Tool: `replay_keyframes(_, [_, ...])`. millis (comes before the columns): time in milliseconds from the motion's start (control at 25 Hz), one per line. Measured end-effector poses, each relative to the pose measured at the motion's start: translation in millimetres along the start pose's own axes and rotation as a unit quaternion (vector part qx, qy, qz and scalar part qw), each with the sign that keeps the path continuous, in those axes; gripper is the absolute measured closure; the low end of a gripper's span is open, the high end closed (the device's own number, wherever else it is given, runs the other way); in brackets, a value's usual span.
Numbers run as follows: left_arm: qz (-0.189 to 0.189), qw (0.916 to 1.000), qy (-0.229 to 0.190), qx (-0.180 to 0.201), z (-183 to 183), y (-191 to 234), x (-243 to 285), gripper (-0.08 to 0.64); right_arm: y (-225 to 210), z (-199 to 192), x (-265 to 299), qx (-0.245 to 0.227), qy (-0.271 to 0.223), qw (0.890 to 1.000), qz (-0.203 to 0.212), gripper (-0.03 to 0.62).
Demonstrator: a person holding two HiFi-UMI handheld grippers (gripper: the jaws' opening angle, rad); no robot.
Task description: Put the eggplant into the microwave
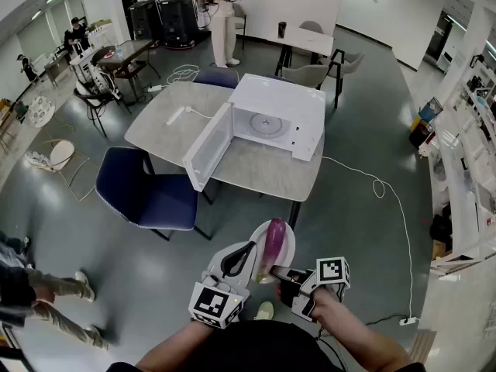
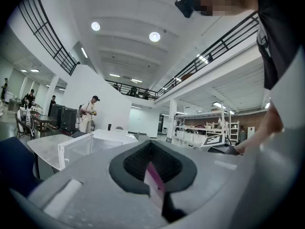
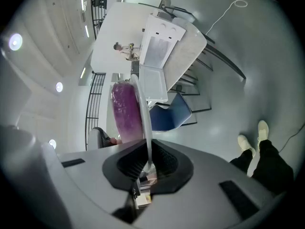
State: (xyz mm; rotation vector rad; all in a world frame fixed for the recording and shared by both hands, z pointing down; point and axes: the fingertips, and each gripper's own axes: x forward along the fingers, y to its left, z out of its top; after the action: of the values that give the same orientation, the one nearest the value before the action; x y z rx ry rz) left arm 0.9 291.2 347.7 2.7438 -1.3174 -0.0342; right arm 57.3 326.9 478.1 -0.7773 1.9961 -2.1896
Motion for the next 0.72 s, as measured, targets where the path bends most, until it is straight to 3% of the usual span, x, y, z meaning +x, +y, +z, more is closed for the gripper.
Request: replay_keyframes(720, [0.008,1.0000,0.001,-0.003,-1.6,-5.7,-7.6,0.551,1.3,-1.2,-8.3,0.006,-0.007,1.000,0.005,0.566])
